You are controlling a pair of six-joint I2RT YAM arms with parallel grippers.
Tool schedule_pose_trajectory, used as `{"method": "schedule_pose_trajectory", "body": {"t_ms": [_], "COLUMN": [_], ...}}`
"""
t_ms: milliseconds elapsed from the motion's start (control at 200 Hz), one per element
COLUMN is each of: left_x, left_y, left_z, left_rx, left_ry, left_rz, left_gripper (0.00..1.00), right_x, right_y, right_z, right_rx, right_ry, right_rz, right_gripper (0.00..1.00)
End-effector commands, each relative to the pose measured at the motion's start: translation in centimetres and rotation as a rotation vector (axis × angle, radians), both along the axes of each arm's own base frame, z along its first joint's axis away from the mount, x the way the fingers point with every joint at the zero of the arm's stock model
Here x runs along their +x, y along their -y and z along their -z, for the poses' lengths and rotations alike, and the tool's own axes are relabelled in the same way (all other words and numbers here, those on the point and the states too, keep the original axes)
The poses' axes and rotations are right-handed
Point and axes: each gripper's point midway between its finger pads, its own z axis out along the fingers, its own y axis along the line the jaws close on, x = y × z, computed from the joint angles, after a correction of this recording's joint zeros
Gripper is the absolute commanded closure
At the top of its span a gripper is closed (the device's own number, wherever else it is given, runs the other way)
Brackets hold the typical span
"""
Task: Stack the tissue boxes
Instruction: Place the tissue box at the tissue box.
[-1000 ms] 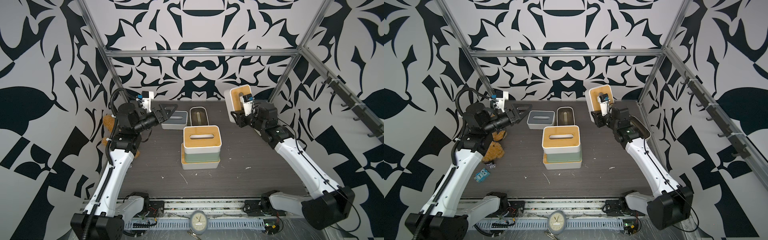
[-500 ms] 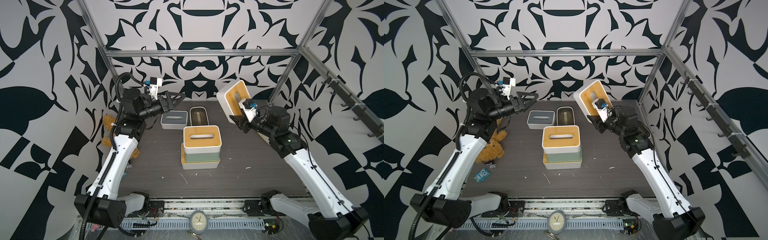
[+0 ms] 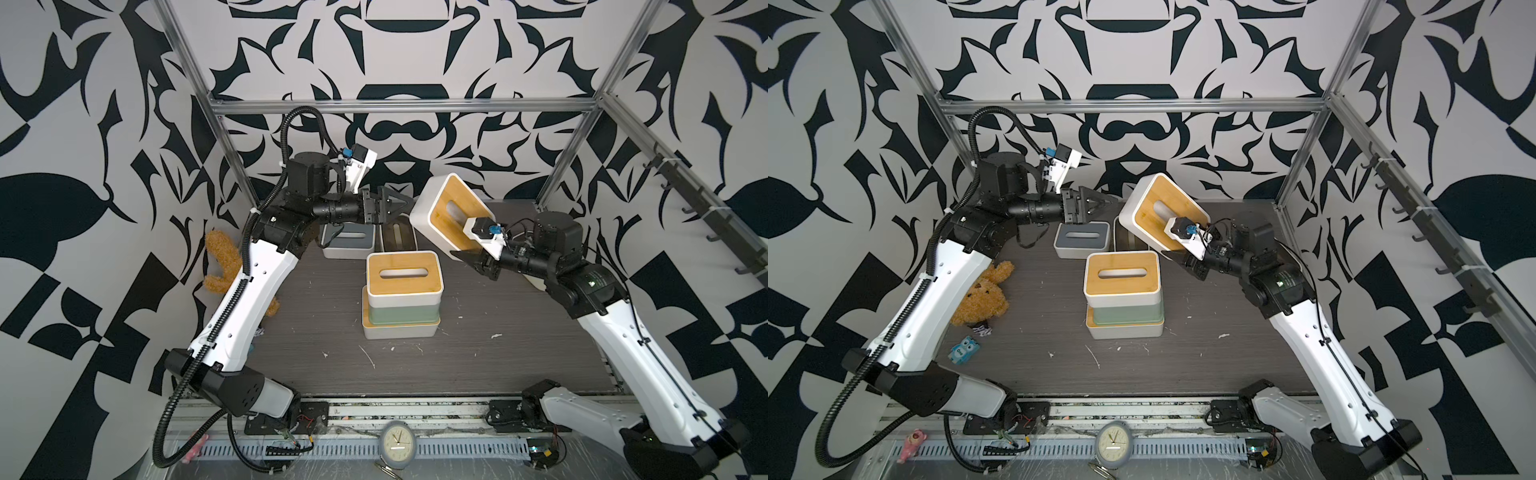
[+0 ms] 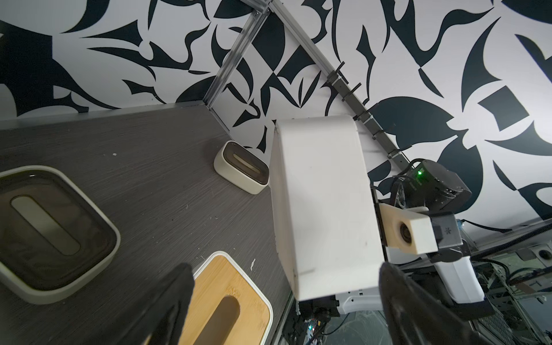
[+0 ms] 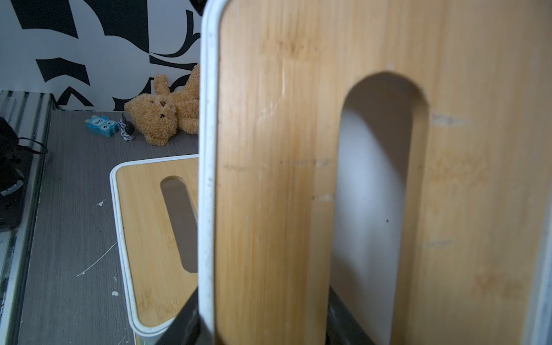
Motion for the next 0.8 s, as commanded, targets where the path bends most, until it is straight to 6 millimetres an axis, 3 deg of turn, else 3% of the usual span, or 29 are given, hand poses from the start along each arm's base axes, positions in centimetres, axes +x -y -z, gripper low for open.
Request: {"method": "schedule_pose_trajectory", "body": {"t_ms": [0, 400, 555, 795], "left_x": [-1.0, -1.9, -1.8, -1.8], "left_y": [0.4, 3.9, 4.2, 4.2], "left_z": [-0.7, 0.2, 0.2, 1.2], "left_rx": [0.008, 0.01, 0.029, 0.082], "left_ry": [0.015, -0.071, -0.068, -0.077], "left_rz": [0.033, 0.141, 0.123, 0.103], "left_gripper": [0.01, 0.01, 0.0, 0.1], "right_x": [-1.4, -1.9, -1.7, -1.6], "right_y": [-0.1, -1.0, -1.0, -1.2], "right_z": [-4.7, -4.0, -3.6, -2.7], "right_rx": [0.031, 0.002, -0.01, -0.027], "right_ry": [0.176, 0.195, 0.192, 0.18], "right_rz": [-0.041, -0.064, -0.052, -0.051], "right_gripper": [0.84, 0.84, 0.84, 0.85]}}
